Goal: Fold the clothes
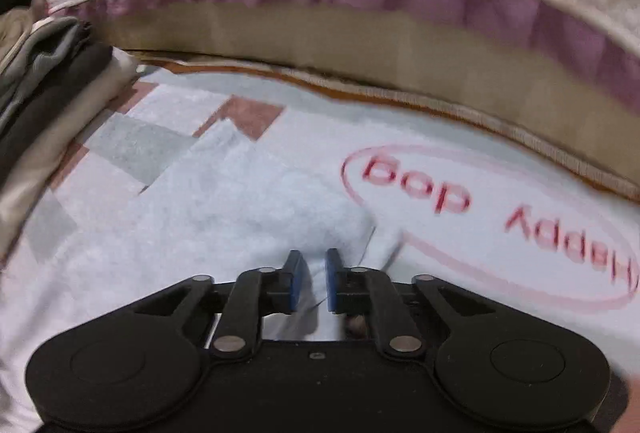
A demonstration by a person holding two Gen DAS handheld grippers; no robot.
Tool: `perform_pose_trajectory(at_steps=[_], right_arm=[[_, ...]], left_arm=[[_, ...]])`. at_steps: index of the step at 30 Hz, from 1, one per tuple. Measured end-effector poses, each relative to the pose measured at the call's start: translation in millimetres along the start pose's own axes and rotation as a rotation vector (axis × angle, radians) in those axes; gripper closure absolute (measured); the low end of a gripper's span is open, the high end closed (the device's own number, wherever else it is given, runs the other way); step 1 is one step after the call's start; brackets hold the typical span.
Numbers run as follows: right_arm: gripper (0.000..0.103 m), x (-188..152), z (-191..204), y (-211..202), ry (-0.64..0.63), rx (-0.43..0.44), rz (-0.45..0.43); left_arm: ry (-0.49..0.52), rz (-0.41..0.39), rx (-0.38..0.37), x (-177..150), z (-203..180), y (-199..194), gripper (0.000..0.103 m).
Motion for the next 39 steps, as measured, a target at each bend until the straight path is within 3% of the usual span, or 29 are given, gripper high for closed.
perform_pose_trajectory(at_steps=[2, 3, 5, 7, 9, 11, 13, 16, 18, 21, 23, 24, 26, 30, 32, 35, 39], right_arm=[[0.091, 1.8, 4.8, -2.6, -0.084, -0.06, 0.005], [0.077, 3.6, 8.5, -5.9, -0.112, -0.107, 0.009], [0.076, 2.6, 29.6, -29.5, -0.165, -0.169, -0.018], [0.071, -3.4, 51.0, -56.3, -0.139, -0.028, -0.054], [0.063, -9.7, 72.5, -82.8, -0.114, 0.111, -0.087], [0.062, -19.2, 94.0, -94.8, -0.055, 0.262, -0.07], [0.059, -29.2, 113.4, -101.3, 0.039, 0.427, -0.033], [0.051, -44.7, 122.8, -100.0, 0.292, 0.606, 0.029], [0.043, -53.1, 125.5, -96.1, 0.401, 0.656, 0.066], [0.041, -64.5, 134.2, -89.2, 0.445, 0.659, 0.119], [0.044, -73.1, 140.3, -87.5, 0.406, 0.601, 0.157], [0.066, -76.6, 140.9, -88.2, 0.372, 0.564, 0.148], [0.089, -81.4, 137.2, -91.3, 0.325, 0.53, 0.121], [0.09, -91.4, 121.8, -98.7, 0.374, 0.544, 0.066], [0.09, -94.8, 119.8, -103.4, 0.38, 0.564, 0.047], [0.09, -95.9, 122.2, -112.0, 0.392, 0.637, 0.01], [0.09, -86.6, 125.2, -121.1, 0.43, 0.709, -0.03]], left_arm=[[-0.047, 0.018, -0.023, 0.4, -1.8, -3.3, 0.059], [-0.038, 0.015, -0.034, 0.1, -4.4, -5.2, 0.057], [-0.013, 0.013, -0.034, -1.3, -8.8, -6.8, 0.057], [-0.001, 0.0, -0.02, -1.8, -10.2, -5.7, 0.063], [0.011, -0.013, -0.006, -2.2, -11.6, -4.5, 0.083], [0.013, -0.032, 0.002, -1.5, -12.3, -5.1, 0.089], [-0.007, -0.05, -0.035, 0.0, -11.8, -10.0, 0.089], [0.038, -0.069, -0.069, -2.2, -23.9, -13.5, 0.088], [0.097, -0.074, -0.066, -5.5, -35.6, -13.5, 0.081], [0.151, -0.055, -0.051, -12.6, -50.4, -6.2, 0.073], [0.203, -0.031, -0.047, -17.5, -59.4, -3.5, 0.068], [0.229, -0.017, -0.05, -18.9, -63.5, -3.6, 0.062], [0.273, 0.002, -0.054, -19.4, -69.3, -8.3, 0.059], [0.31, -0.054, -0.015, -10.1, -60.9, -36.9, 0.055], [0.237, -0.103, 0.03, 0.0, -46.1, -44.2, 0.055], [0.097, -0.13, 0.007, 8.5, -24.2, -40.5, 0.057], [0.227, -0.356, -0.011, 9.9, -34.6, -42.8, 0.058]])
Point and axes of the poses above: each gripper's, at about its wrist camera, not at the fingertips, and y roughly the way its jaws point, z to its left, x to its top, the point moved 2 cm from there along y, roughly the way its jaws point, and after that the axes turned 4 degrees about -y, right-handed, at the moved point
